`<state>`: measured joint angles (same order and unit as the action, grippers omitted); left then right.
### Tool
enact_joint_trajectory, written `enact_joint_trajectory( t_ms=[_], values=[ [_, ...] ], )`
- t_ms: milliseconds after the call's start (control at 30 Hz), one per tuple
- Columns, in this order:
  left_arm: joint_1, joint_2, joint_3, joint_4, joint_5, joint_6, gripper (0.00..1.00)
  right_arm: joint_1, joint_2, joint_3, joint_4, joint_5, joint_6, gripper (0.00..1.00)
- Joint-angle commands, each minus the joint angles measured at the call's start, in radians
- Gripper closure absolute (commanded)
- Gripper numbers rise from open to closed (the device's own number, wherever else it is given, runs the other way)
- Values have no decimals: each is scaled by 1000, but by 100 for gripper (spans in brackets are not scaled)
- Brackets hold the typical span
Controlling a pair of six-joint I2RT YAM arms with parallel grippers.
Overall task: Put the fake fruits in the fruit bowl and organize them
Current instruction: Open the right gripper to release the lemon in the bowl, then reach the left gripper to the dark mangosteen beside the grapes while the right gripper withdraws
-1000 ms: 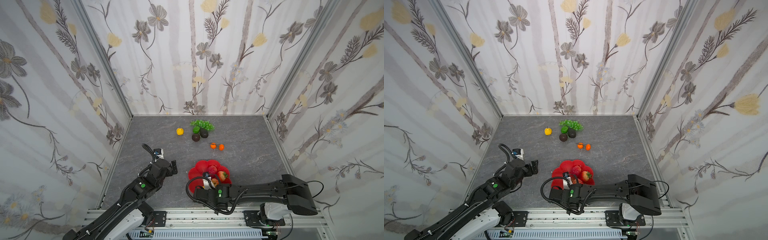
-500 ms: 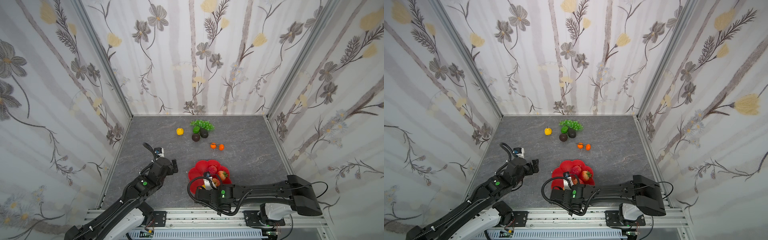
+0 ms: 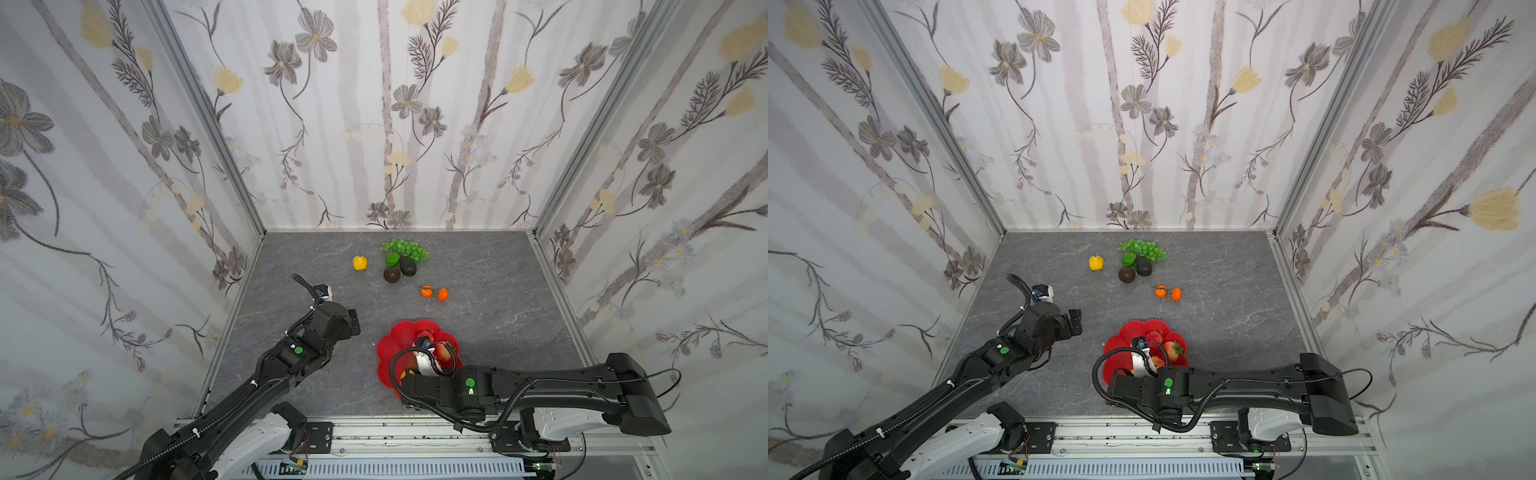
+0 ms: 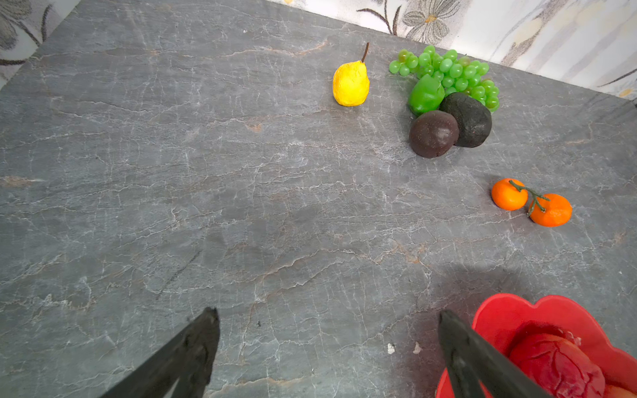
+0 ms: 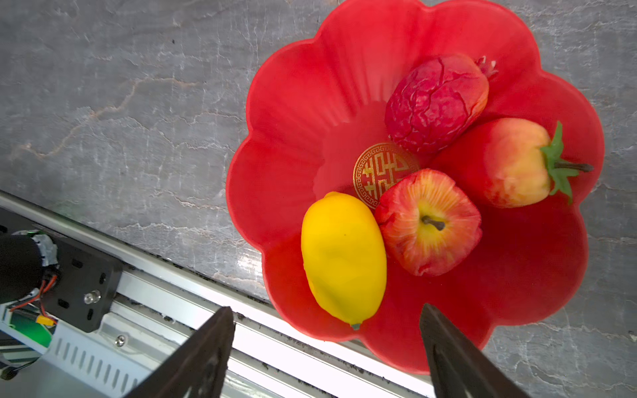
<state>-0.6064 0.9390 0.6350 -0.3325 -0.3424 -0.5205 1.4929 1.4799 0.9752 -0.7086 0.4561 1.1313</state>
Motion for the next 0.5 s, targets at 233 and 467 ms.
enact_joint_trajectory(
  t_ms=[233, 467],
  values=[
    [58, 155, 122, -12, 75, -29, 0, -29, -164, -38, 21, 129, -55, 8],
    [77, 346, 262, -42, 108, -31, 0, -136, -322, -145, 120, 143, -122, 8]
  ],
)
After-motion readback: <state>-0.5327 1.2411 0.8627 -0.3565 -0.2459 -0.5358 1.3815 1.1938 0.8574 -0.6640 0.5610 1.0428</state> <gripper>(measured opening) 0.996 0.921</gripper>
